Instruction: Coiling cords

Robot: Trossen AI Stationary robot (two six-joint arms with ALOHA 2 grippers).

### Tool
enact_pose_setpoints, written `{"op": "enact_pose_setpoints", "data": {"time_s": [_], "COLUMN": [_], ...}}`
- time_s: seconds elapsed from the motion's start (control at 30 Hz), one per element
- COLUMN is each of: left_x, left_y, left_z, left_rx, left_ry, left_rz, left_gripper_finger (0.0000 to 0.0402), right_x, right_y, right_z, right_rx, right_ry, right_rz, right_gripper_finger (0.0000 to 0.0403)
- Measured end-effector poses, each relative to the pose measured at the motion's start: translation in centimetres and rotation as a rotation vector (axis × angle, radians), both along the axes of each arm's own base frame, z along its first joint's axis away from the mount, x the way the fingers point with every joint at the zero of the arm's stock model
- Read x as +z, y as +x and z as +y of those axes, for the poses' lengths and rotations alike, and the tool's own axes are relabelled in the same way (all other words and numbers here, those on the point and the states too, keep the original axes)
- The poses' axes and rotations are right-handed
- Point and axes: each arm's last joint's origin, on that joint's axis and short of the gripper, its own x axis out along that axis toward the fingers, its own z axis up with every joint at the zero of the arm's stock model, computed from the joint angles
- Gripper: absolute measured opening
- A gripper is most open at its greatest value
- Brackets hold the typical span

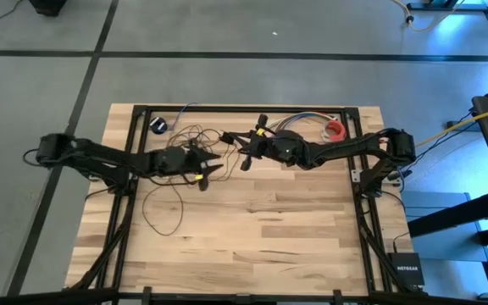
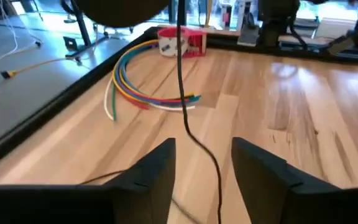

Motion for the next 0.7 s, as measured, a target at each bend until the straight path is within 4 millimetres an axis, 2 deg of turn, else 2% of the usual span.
{"op": "enact_pose_setpoints", "data": {"time_s": [0.27, 0.43, 0.53, 0.7], "left_x": [-3.0, -3.6, -3.8, -3.3], "left_y": [2.3, 2.8, 2.8, 2.3], "left_z": [0.8, 1.4, 2.0, 3.2], "left_rx": [0.042, 0.051, 0.087, 0.180], "left_ry": [-0.052, -0.012, 0.060, 0.228], "left_rz": [-0.034, -0.052, -0.025, 0.036], "left_gripper_finger": [0.0158, 0.0144, 0.0107, 0.0013], "right_x": [0.0, 0.0, 0.0, 0.0], "right_y": [0.0, 0.0, 0.0, 0.0], "right_z": [0.0, 0.0, 0.0, 0.1], "right_rx": [0.000, 0.001, 0.012, 0.034], "right_ry": [0.000, 0.000, 0.000, 0.000], "right_rz": [0.001, 0.001, 0.001, 0.002], "right_gripper_finger": [0.0007, 0.0007, 0.0007, 0.0007]}}
